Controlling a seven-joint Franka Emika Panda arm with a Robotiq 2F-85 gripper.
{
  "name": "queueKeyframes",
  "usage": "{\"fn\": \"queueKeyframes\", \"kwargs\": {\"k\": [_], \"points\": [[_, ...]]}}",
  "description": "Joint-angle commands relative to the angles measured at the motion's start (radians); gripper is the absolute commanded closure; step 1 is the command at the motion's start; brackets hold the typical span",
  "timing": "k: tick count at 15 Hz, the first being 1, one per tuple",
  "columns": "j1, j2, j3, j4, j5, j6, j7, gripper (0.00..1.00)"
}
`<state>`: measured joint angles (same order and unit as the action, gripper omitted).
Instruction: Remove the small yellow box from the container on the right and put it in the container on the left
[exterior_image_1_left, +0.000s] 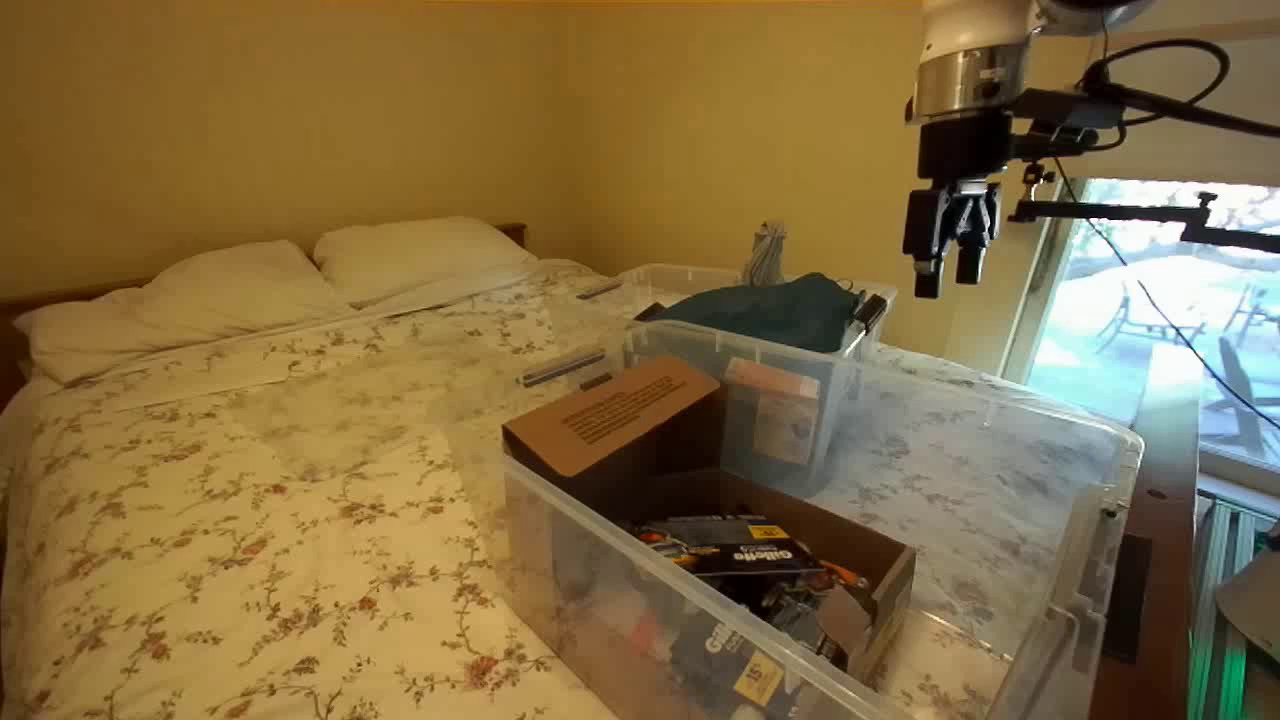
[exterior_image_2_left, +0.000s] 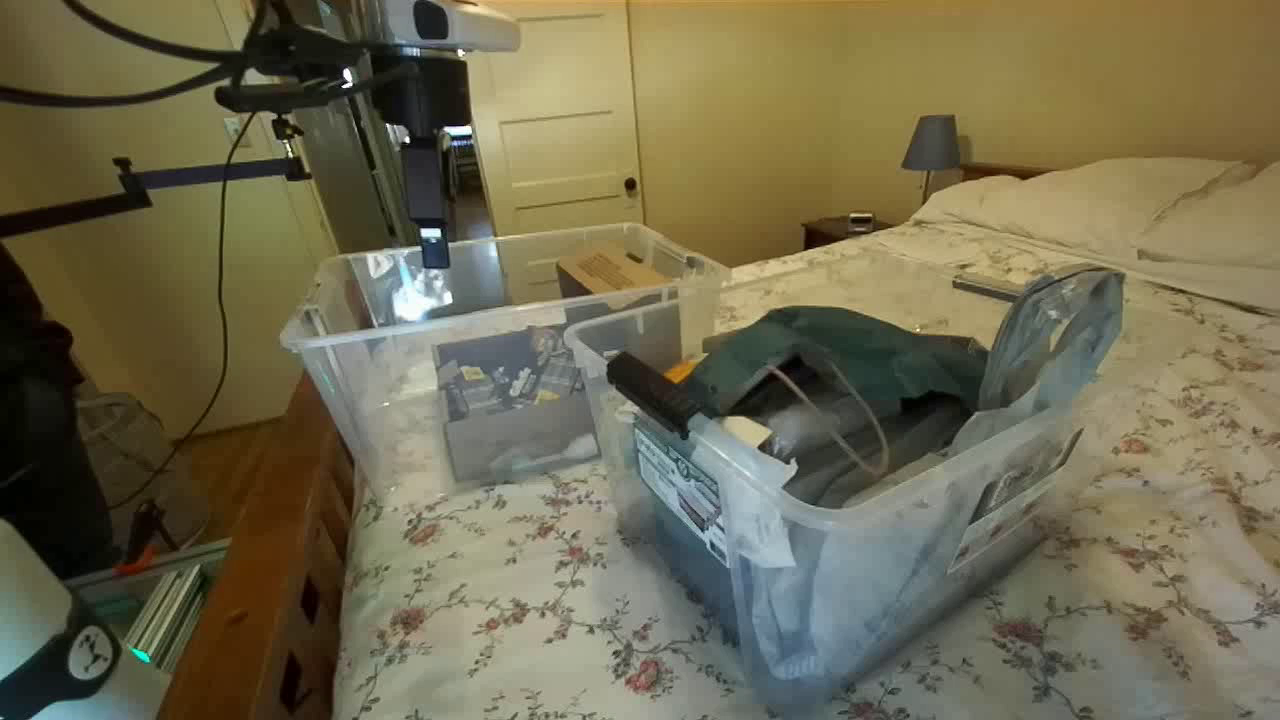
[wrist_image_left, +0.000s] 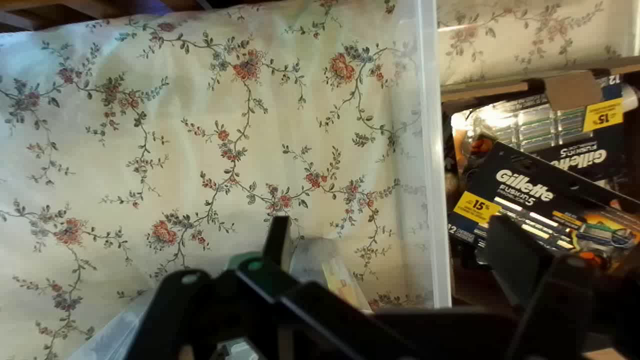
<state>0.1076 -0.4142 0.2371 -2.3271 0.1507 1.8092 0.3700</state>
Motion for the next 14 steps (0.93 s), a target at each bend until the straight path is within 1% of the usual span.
{"fn": "queueKeyframes", "kwargs": {"k": [1,4,5,7,10,11,13,14], "points": [[0.006,0.001,-0.006,0.001,-0.003,-0.002,0.002,0.00],[0.006,0.001,-0.006,0.001,-0.003,-0.001,0.002,0.00],[0.006,0.004,-0.009,0.001,0.010,0.037,0.001,0.00],[-0.007,0.032,-0.007,0.020,-0.012,0.125,0.008,0.00],[-0.026,0.117,-0.012,0.074,-0.081,0.280,-0.029,0.00],[-0.034,0.146,-0.011,0.092,-0.119,0.319,-0.038,0.00],[-0.027,0.224,-0.040,0.142,-0.117,0.366,-0.112,0.00],[-0.020,0.275,-0.060,0.176,-0.094,0.378,-0.167,0.00]]}}
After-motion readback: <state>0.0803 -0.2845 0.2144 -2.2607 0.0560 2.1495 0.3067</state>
